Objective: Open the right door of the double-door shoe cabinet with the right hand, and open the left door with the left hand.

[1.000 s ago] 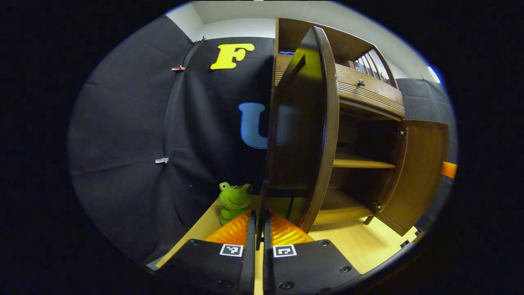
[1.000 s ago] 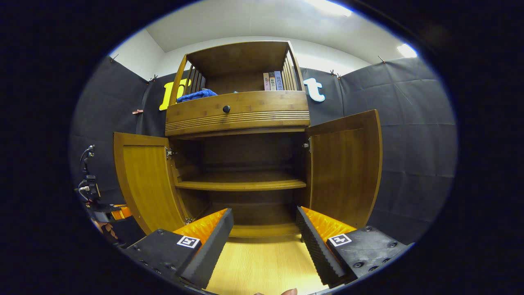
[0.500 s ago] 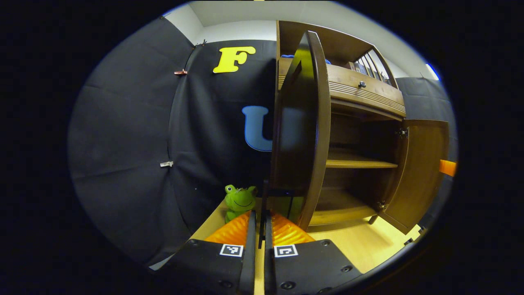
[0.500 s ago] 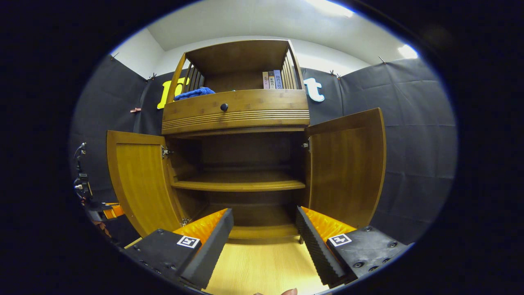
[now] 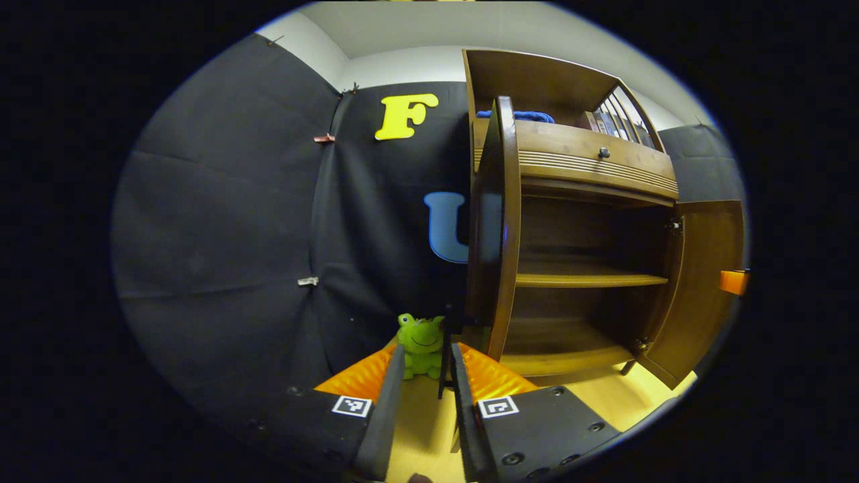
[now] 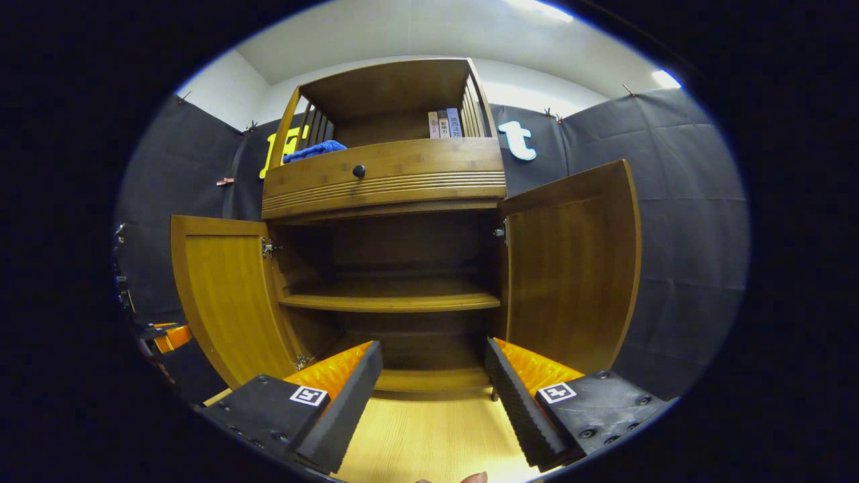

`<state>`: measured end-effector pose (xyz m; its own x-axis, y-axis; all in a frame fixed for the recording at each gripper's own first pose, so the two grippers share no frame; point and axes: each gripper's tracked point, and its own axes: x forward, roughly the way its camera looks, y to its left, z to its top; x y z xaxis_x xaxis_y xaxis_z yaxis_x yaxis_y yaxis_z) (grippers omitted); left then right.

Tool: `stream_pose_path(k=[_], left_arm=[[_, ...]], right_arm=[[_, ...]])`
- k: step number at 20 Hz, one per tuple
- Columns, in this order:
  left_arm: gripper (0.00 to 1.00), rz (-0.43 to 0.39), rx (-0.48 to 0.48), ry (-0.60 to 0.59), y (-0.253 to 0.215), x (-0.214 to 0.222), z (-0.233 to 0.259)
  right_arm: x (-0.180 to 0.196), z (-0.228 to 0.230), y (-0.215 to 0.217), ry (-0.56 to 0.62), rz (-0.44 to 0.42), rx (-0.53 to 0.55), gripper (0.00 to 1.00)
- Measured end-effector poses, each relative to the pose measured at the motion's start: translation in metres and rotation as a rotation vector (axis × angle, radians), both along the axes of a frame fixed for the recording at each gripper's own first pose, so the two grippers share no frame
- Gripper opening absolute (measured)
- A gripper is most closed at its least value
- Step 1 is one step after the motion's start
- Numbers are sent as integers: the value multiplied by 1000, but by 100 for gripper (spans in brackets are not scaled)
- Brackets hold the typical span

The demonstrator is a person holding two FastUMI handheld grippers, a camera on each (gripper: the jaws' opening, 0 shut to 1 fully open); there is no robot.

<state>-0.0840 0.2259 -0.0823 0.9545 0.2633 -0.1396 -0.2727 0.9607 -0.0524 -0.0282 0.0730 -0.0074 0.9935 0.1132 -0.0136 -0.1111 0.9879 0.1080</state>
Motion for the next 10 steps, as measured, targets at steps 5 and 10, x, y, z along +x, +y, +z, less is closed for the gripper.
stream_pose_path(k=[5, 10], left_arm=[[74, 31, 45, -75, -29, -11, 35], [82, 13, 51, -147, -74, -9, 69]], right_arm=[[-1, -3, -9, 3, 33, 2, 98], [0, -3, -28, 6, 40, 17, 98]])
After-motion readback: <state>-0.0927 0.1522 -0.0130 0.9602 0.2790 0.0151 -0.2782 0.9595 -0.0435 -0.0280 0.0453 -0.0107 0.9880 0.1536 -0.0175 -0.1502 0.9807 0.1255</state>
